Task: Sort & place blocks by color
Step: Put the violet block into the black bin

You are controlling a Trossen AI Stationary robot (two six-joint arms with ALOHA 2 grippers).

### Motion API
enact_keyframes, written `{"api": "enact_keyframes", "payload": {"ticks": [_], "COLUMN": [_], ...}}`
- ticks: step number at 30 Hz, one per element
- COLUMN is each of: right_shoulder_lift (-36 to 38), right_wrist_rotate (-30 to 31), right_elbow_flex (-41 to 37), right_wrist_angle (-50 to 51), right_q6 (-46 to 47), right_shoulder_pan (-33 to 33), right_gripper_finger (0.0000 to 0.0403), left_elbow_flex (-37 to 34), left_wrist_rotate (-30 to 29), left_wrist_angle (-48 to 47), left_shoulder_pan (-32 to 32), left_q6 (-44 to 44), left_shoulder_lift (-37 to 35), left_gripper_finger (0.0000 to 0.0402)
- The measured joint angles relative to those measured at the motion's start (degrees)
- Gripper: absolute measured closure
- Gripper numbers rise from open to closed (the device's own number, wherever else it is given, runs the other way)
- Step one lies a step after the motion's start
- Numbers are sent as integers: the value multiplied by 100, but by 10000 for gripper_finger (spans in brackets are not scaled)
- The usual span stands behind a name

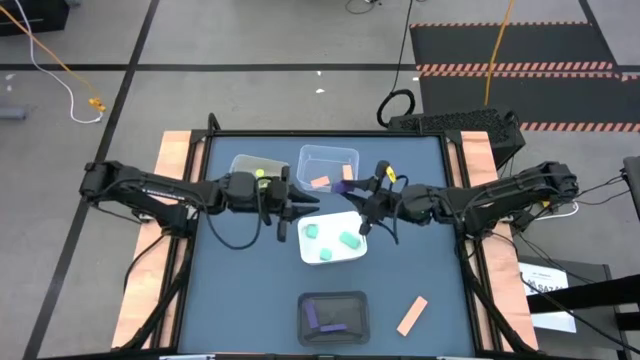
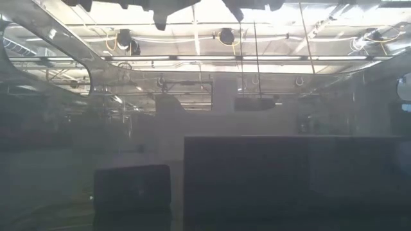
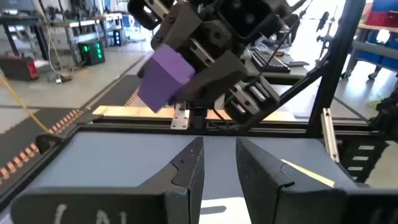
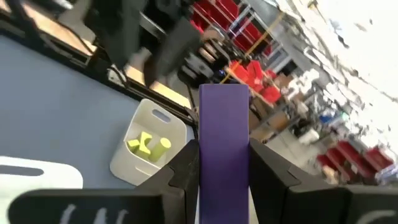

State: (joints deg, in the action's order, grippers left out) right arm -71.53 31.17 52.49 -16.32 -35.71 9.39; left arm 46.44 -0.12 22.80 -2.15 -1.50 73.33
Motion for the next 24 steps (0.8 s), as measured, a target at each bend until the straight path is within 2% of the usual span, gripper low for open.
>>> {"api": "enact_keyframes", "payload": {"ticks": [8,11,13,18,24], "right_shoulder_lift": [-240,-340,-354,-352,-348], "right_wrist_rotate": [17,19,34,95,478], "right_elbow_flex": [0,0,0,0,0], "right_wrist_angle": [-8,-17,-15,-119,-263], "right_q6": [-445,-448,-467,-484,-740], "right_shoulder_pan": [2,0,0,1,2], "right_gripper_finger": [313,313,313,312,312], "left_elbow_flex": [-2,-2,-2,-2,-2], "left_wrist_rotate": [-119,-943,-1282,-1302,-1258], "left_wrist_angle": [205,377,403,390,390], "left_shoulder_pan": [67,127,180,175,149], "left_q6": [479,543,585,668,138], "left_shoulder_lift": [210,208,208,208,208], "left_gripper_finger": [308,309,309,309,309]}}
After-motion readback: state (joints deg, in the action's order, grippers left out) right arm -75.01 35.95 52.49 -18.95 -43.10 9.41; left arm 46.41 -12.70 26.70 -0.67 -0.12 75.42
